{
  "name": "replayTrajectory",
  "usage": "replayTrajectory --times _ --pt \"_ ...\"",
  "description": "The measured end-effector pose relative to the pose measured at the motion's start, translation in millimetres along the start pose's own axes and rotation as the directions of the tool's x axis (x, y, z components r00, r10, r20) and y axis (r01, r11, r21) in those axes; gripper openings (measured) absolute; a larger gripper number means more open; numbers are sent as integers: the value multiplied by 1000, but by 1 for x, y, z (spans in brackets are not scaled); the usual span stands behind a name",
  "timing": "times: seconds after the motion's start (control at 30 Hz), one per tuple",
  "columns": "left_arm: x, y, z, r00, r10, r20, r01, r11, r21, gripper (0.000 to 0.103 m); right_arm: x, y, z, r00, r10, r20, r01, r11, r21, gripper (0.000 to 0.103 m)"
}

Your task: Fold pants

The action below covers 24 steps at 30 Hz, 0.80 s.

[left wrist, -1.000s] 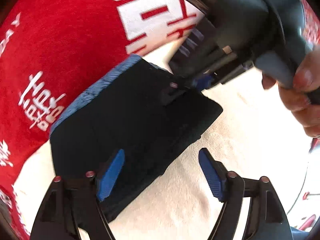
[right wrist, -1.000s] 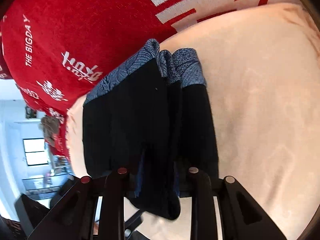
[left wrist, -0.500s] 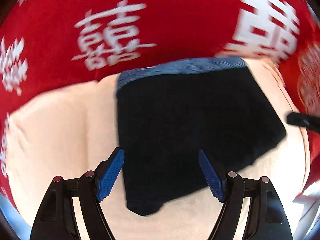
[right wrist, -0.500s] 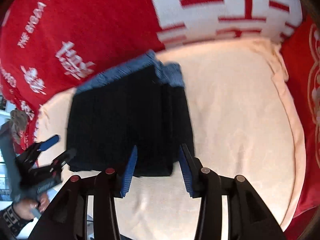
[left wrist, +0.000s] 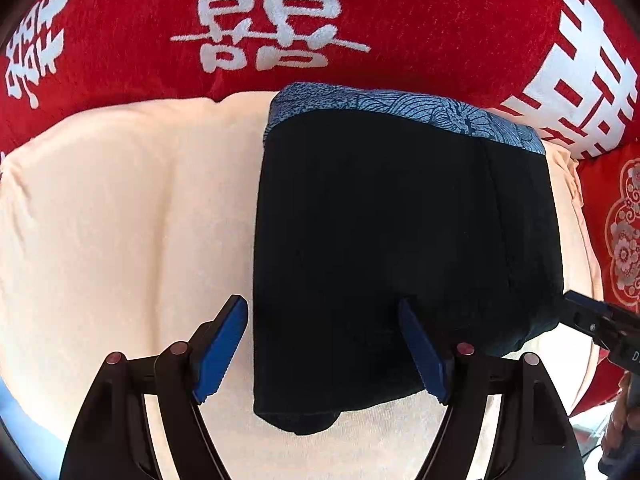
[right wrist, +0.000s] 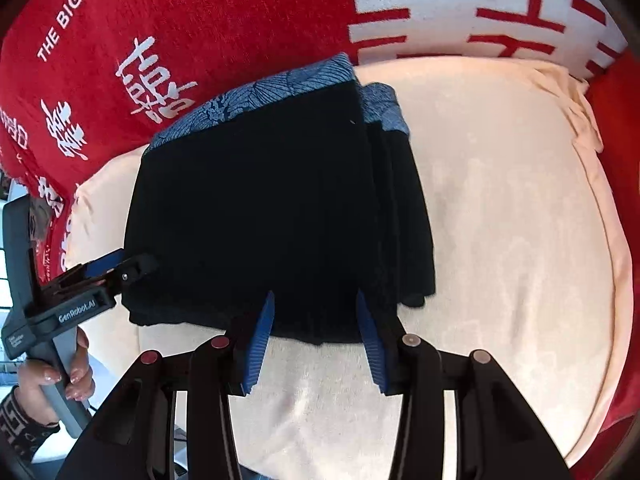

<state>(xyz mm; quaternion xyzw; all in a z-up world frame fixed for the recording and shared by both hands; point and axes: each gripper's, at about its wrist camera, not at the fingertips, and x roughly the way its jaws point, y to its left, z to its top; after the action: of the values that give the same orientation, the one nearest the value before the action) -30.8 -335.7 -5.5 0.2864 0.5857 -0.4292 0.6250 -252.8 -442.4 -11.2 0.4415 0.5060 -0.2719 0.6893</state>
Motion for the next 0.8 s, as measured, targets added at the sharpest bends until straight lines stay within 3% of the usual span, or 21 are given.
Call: replayTrajectory --times 0.1,0.2,0.8 --pt "0 4 8 1000 13 -7 -13 1000 -1 78 -8 -12 -2 1000 -8 -3 8 1000 29 47" --pt "-2 7 13 1000 23 -3 -23 1000 7 78 -9 -24 0 1000 8 -9 -7 996 85 56" --pt "1 7 22 999 31 -17 -31 999 21 78 -9 -43 11 999 27 -28 -22 989 145 63"
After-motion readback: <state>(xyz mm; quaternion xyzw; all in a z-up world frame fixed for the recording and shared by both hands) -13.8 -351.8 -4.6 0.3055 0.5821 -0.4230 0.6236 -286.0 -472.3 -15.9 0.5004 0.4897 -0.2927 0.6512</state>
